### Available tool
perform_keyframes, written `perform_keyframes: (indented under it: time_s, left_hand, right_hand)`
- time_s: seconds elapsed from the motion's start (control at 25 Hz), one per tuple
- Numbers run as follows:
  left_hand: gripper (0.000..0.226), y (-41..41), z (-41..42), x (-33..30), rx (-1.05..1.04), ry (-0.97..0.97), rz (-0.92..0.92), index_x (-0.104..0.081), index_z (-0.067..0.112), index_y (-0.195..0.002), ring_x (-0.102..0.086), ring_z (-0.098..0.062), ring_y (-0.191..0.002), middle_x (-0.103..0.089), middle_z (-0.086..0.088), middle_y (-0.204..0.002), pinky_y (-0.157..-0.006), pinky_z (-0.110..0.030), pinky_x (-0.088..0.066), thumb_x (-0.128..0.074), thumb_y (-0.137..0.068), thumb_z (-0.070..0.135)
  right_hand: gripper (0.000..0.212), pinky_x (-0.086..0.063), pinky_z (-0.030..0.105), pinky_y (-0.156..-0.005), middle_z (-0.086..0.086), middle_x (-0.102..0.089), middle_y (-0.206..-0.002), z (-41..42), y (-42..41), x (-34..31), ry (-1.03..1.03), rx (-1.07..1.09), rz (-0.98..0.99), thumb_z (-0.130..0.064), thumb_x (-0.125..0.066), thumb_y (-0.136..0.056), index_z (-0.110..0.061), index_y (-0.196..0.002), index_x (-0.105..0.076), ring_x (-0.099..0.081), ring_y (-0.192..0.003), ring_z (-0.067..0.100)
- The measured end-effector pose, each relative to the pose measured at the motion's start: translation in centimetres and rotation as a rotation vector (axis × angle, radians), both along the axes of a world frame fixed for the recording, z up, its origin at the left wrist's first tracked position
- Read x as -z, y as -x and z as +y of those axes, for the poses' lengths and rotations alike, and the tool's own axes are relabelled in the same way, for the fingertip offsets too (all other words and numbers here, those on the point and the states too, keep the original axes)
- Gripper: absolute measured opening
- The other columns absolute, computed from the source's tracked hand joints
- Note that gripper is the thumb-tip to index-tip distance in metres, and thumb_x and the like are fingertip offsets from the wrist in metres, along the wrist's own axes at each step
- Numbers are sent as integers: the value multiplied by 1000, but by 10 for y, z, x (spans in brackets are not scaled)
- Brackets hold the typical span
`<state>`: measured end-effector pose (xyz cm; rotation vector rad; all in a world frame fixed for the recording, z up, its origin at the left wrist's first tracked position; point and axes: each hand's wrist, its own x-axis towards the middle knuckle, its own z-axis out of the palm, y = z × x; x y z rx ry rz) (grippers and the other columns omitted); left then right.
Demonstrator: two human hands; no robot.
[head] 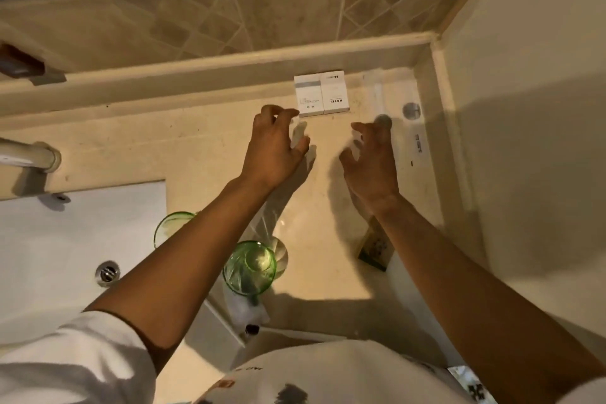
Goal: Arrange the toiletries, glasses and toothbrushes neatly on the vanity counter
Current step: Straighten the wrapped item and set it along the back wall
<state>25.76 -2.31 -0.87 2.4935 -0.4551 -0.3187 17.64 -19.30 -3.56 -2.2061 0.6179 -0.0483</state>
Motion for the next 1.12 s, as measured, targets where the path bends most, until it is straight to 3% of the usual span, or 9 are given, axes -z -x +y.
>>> perform_keyframes:
  time_s: [0.2, 0.36, 0.48, 0.64, 0.72, 0.8, 0.92, 1.0, 1.12]
  left_hand:
    - [40, 55, 34, -35, -114, 78, 4, -61, 12, -132, -59, -29, -117, -57, -13, -131, -98, -34, -47, -64, -93, 21]
    - [30, 99, 90, -56, -316, 147, -78, -66, 11, -123, -66, -21, -99, -64, -10, -120, -85, -32, -54, -65, -94, 19]
    - [23, 142, 129, -60, -459, 172, -115, -68, 14, -115, -65, -15, -88, -69, -4, -108, -83, -31, -54, -60, -94, 20]
    - [8, 220, 167, -47, -679, 237, -115, -62, 21, -91, -59, -9, -75, -66, 5, -83, -68, -23, -45, -56, -92, 26]
    - [7, 262, 176, -29, -748, 254, -6, -58, 23, -85, -59, -5, -70, -63, 9, -75, -63, -18, -43, -58, -92, 27]
    - [4, 295, 179, -6, -701, 197, 169, -63, 20, -89, -63, -9, -74, -68, 6, -79, -67, -27, -48, -63, -92, 22]
    - [20, 319, 171, 19, -468, 71, 376, -69, 15, -110, -66, -26, -86, -71, -7, -94, -80, -39, -54, -66, -91, 18]
    - [32, 327, 165, 28, -336, 6, 386, -68, 16, -122, -65, -29, -98, -70, -10, -110, -86, -37, -53, -65, -91, 16]
    - [32, 329, 154, 34, -195, -45, 329, -66, 18, -123, -63, -29, -106, -69, -8, -120, -88, -35, -51, -61, -93, 15]
  right_hand:
    - [40, -51, 21, -90, 11, -47, -130, 29, 57, -21, 31, -136, -77, -9, -62, -87, -10, -126, -58, -61, -112, 21]
    - [31, -53, 25, -86, 11, -59, -119, 60, 99, -22, 63, -214, -150, -5, -61, -84, -10, -114, -67, -63, -98, 14]
    - [27, -51, 28, -85, 9, -62, -114, 72, 129, -19, 83, -316, -37, -7, -58, -87, -12, -112, -67, -58, -94, 15]
    - [17, -58, 30, -67, 15, -73, -86, 95, 175, -10, 290, -571, -252, 2, -57, -83, 0, -87, -74, -68, -73, 28]
    - [13, -58, 32, -72, 12, -73, -91, 107, 192, -5, 214, -654, -39, -7, -61, -89, -5, -91, -73, -68, -80, 27]
    - [14, -56, 32, -78, 8, -71, -97, 119, 204, 6, 186, -718, 187, -20, -66, -90, -10, -98, -72, -65, -87, 22]
    - [18, -55, 31, -74, 5, -67, -95, 131, 214, 11, 242, -788, 275, -30, -71, -86, -14, -95, -69, -62, -83, 19]
    - [20, -56, 33, -72, 6, -66, -94, 140, 222, 15, 283, -827, 266, -32, -72, -84, -15, -95, -68, -62, -81, 21]
    - [22, -56, 37, -72, 9, -66, -93, 146, 231, 17, 305, -822, 259, -31, -69, -86, -13, -97, -69, -63, -82, 26]
